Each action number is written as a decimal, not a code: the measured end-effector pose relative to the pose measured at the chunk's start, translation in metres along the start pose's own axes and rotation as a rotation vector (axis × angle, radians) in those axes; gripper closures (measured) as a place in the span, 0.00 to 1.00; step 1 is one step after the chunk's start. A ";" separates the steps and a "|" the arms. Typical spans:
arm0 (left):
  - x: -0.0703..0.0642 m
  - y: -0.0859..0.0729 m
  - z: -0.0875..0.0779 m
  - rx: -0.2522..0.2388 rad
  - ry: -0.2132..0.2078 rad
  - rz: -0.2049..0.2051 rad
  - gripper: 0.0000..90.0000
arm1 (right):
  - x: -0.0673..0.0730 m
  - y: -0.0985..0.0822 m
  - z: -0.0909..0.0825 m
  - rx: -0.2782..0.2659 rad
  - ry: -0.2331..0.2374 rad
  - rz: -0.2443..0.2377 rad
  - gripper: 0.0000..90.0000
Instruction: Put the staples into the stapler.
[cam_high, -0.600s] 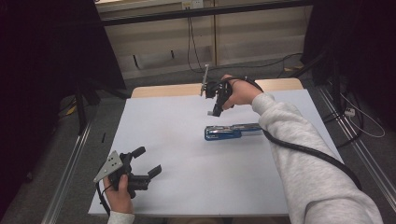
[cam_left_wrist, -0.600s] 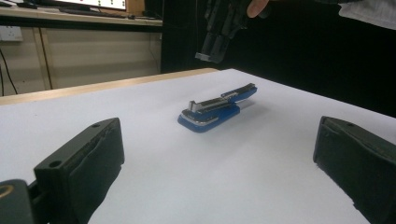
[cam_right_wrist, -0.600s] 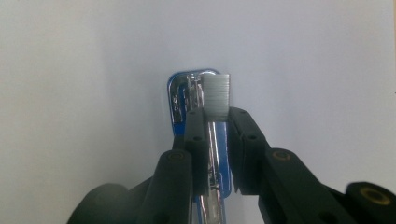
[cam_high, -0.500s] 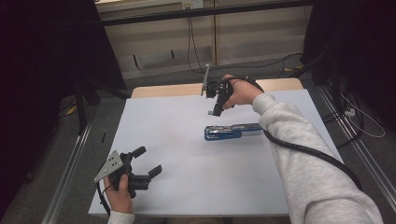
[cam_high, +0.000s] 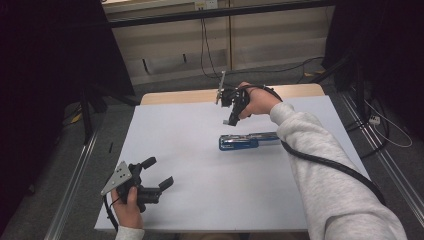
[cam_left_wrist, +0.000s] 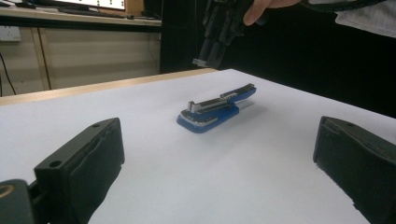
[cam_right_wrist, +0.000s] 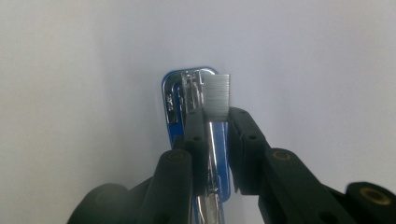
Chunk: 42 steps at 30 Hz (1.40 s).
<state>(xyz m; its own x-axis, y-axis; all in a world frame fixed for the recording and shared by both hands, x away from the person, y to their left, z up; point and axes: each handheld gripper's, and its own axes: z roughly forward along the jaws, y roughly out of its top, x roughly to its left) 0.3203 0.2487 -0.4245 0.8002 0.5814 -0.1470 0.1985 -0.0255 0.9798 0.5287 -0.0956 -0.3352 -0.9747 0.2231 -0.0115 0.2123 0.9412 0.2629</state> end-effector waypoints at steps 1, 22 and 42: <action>0.000 0.000 0.000 0.000 0.001 0.001 0.02 | 0.000 0.000 0.001 0.007 -0.002 -0.011 0.88; 0.000 0.000 0.001 0.014 -0.008 0.000 0.02 | 0.004 -0.002 0.018 -0.005 0.016 0.007 0.88; 0.000 0.000 0.001 0.014 -0.004 0.007 0.02 | 0.006 -0.007 0.030 -0.007 0.018 -0.007 0.88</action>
<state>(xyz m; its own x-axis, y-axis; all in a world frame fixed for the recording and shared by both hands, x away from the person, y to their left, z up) 0.3210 0.2479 -0.4249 0.8041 0.5775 -0.1407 0.2005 -0.0407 0.9788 0.5238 -0.0937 -0.3659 -0.9772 0.2123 0.0037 0.2054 0.9407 0.2699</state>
